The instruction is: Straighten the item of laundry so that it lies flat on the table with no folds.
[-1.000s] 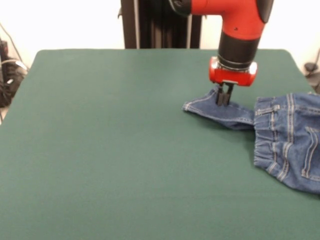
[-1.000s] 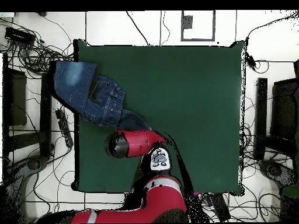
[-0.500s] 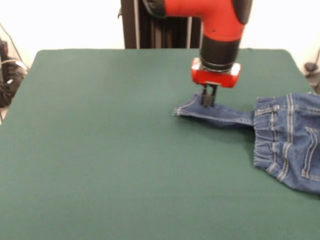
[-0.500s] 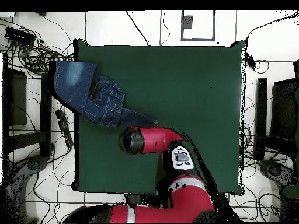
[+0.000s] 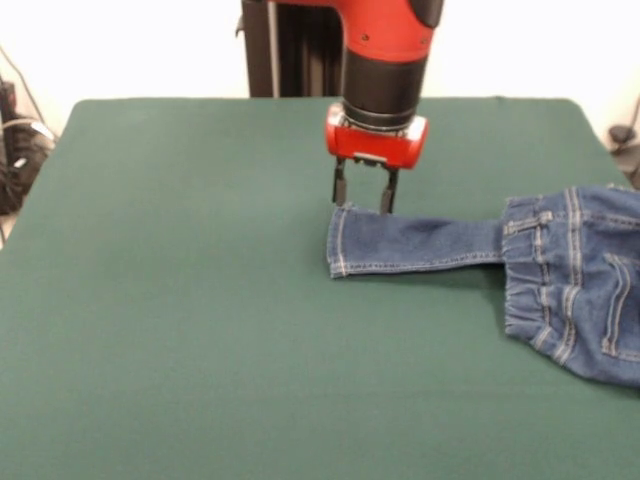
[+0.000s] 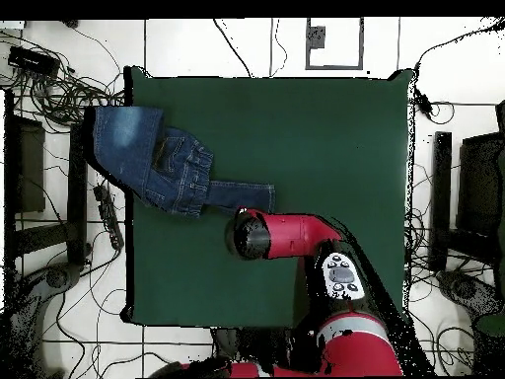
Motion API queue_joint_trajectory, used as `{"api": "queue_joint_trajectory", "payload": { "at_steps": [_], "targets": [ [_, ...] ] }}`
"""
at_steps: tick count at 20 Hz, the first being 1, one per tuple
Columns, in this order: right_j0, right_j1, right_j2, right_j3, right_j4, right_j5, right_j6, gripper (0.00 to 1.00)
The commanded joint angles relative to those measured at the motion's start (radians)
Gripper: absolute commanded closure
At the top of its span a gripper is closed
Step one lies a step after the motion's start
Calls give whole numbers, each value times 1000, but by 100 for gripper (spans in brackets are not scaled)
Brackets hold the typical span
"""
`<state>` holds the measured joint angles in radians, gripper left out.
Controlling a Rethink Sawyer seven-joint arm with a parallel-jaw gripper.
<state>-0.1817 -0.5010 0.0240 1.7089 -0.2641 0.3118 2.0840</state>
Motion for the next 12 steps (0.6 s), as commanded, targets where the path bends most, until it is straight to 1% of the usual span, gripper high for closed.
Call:
{"api": "queue_joint_trajectory", "payload": {
  "at_steps": [1, 3, 5, 12],
  "targets": [
    [6, 50, 79, -15, -16, 31, 20, 0],
    [-10, 65, 95, 1, -7, 24, 26, 0],
    [-26, 99, 115, 3, -2, 1, 29, 0],
    [-30, 199, 139, -28, -18, -63, 27, 0]
  ]
}}
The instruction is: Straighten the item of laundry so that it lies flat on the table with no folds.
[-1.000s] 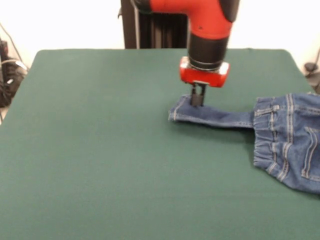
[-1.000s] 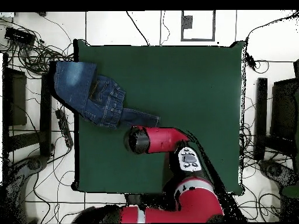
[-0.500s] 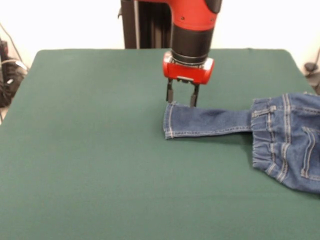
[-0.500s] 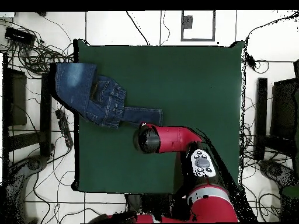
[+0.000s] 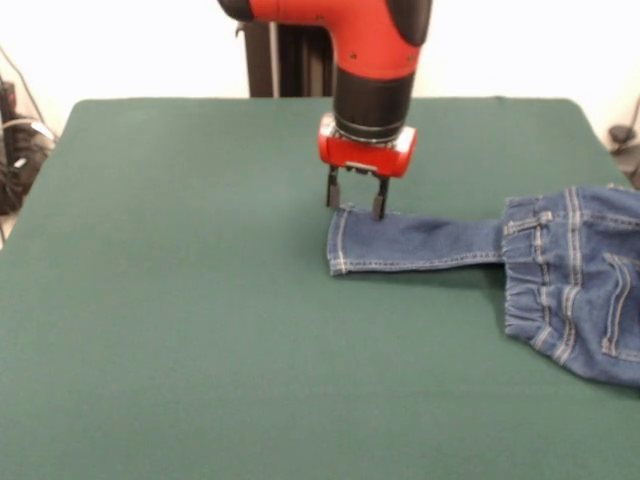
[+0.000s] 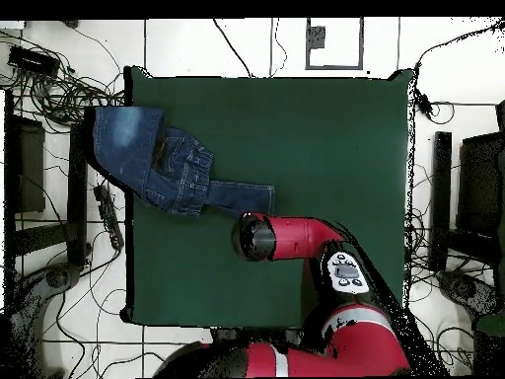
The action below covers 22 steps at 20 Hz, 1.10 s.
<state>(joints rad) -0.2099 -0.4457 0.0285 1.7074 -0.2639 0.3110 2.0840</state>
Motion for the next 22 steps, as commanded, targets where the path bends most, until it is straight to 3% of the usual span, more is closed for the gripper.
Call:
{"api": "queue_joint_trajectory", "payload": {
  "at_steps": [1, 9, 15, 16, 22],
  "targets": [
    [-1, 159, 138, -37, -23, -70, 23, 0],
    [19, 365, 127, -213, -48, -204, 25, 0],
    [68, 435, 82, -289, -60, -317, 65, 0],
    [83, 436, 66, -293, -62, -342, 81, 100],
    [102, 419, 45, -276, -37, -346, 115, 100]
  ]
}}
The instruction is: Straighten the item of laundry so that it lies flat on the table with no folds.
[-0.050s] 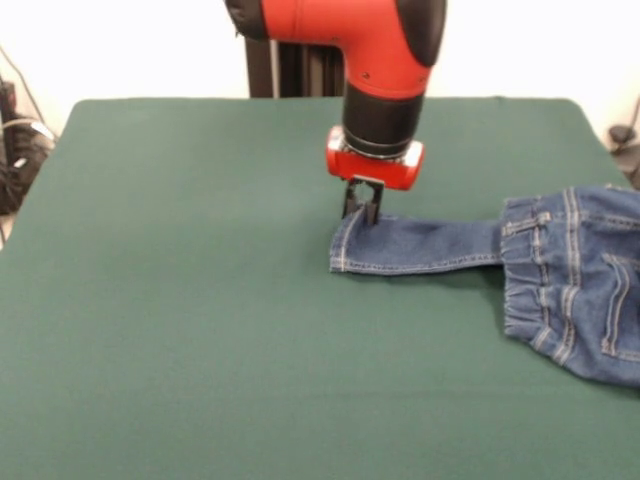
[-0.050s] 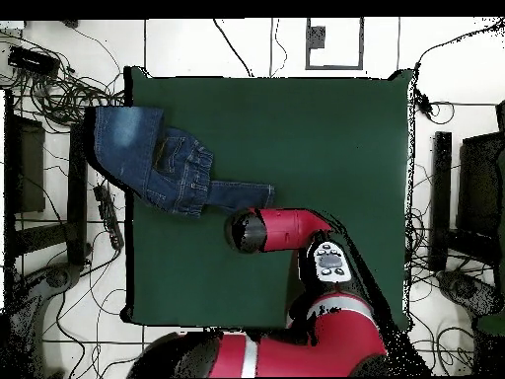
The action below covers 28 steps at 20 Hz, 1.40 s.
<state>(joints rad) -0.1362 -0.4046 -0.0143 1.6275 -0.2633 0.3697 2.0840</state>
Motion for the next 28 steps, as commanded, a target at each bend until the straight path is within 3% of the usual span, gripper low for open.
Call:
{"api": "queue_joint_trajectory", "payload": {
  "at_steps": [1, 8, 13, 19, 28],
  "targets": [
    [21, 371, 94, -184, -31, -399, 119, 100],
    [-33, 298, 117, -116, -54, -300, 58, 100],
    [-74, 168, 79, -35, -85, -180, 2, 100],
    [-140, 43, 45, -11, -145, -51, -86, 100],
    [-290, -85, 146, -28, -216, 139, -239, 100]
  ]
}}
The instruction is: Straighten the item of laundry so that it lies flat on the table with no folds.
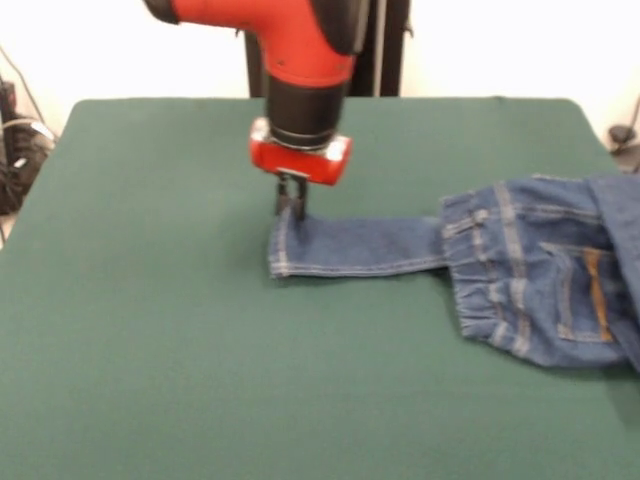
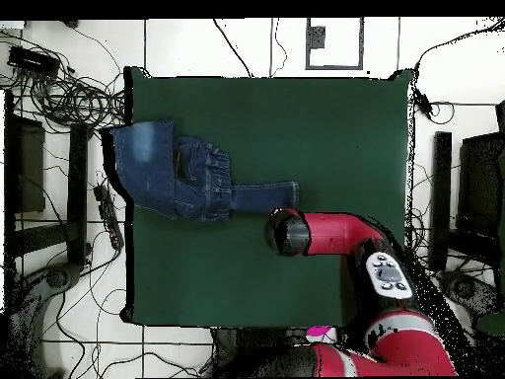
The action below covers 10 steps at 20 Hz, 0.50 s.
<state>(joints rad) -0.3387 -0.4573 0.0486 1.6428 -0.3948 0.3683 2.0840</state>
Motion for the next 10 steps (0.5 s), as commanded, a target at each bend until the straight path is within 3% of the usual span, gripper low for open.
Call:
{"api": "queue_joint_trajectory", "payload": {
  "at_steps": [1, 7, 10],
  "targets": [
    [-106, -36, 95, -51, -90, 160, -253, 100],
    [-210, -48, 167, -117, -132, 270, -352, 100],
    [-268, -24, 210, -206, -159, 338, -432, 100]
  ]
}}
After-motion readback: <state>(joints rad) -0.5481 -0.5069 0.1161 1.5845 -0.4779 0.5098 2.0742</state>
